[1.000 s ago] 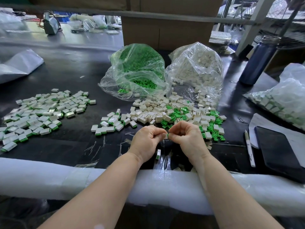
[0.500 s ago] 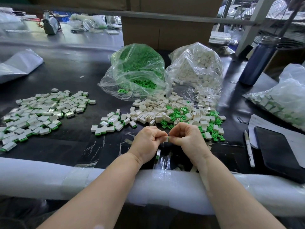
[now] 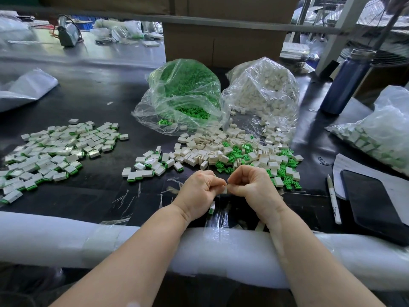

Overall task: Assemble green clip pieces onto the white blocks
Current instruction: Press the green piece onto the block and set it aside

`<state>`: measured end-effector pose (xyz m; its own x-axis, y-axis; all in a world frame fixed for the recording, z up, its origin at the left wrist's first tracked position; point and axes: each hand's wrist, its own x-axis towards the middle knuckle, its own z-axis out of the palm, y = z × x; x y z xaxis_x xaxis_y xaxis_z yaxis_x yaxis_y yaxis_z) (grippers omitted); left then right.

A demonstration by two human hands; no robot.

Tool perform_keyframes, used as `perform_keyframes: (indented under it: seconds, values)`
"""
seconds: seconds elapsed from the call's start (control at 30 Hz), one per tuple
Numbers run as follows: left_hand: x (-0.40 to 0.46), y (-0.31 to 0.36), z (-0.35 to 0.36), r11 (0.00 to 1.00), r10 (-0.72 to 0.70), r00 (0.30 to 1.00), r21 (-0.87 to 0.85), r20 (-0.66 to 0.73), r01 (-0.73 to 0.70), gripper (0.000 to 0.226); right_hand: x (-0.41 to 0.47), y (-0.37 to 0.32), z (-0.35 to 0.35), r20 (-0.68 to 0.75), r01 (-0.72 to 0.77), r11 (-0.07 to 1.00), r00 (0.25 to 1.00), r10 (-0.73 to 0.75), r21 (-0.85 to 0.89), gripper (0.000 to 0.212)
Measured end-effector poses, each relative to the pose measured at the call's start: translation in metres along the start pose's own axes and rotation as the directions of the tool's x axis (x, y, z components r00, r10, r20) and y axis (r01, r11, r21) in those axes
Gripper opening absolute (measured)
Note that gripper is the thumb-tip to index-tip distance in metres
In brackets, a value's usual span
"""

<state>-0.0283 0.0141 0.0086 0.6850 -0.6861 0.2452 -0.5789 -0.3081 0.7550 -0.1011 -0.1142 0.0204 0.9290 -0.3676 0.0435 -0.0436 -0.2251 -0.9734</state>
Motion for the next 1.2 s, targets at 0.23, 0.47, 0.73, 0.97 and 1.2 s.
perform_keyframes:
  seconds: [0.23, 0.47, 0.73, 0.97, 1.2]
  values:
    - [-0.0002, -0.0014, -0.0005, 0.991, -0.077, 0.995, -0.115, -0.056, 0.071, 0.016, 0.0013, 0.0019, 0.0015, -0.071, 0.003, 0.998, 0.997, 0.001, 0.063, 0.017]
    - [-0.0010, -0.0019, -0.0008, 0.973, -0.091, 0.993, -0.218, -0.081, 0.071, 0.026, 0.0037, 0.0021, 0.0045, -0.144, -0.008, 0.992, 0.989, 0.026, 0.125, 0.010]
    - [0.0016, -0.0043, -0.0004, 0.988, -0.087, 0.984, -0.138, -0.159, 0.065, 0.007, 0.0042, 0.0030, 0.0047, -0.115, -0.007, 0.989, 0.993, 0.024, 0.146, 0.003]
    - [0.0016, -0.0023, -0.0028, 0.951, -0.157, 0.986, -0.278, -0.057, 0.136, 0.009, 0.0042, 0.0032, 0.0071, -0.126, 0.016, 0.997, 0.992, -0.007, 0.070, 0.007]
    - [-0.0008, -0.0039, -0.0028, 0.968, -0.193, 0.981, -0.166, -0.024, 0.186, 0.008, 0.0029, 0.0023, 0.0087, -0.093, -0.006, 0.996, 0.996, -0.002, -0.091, 0.018]
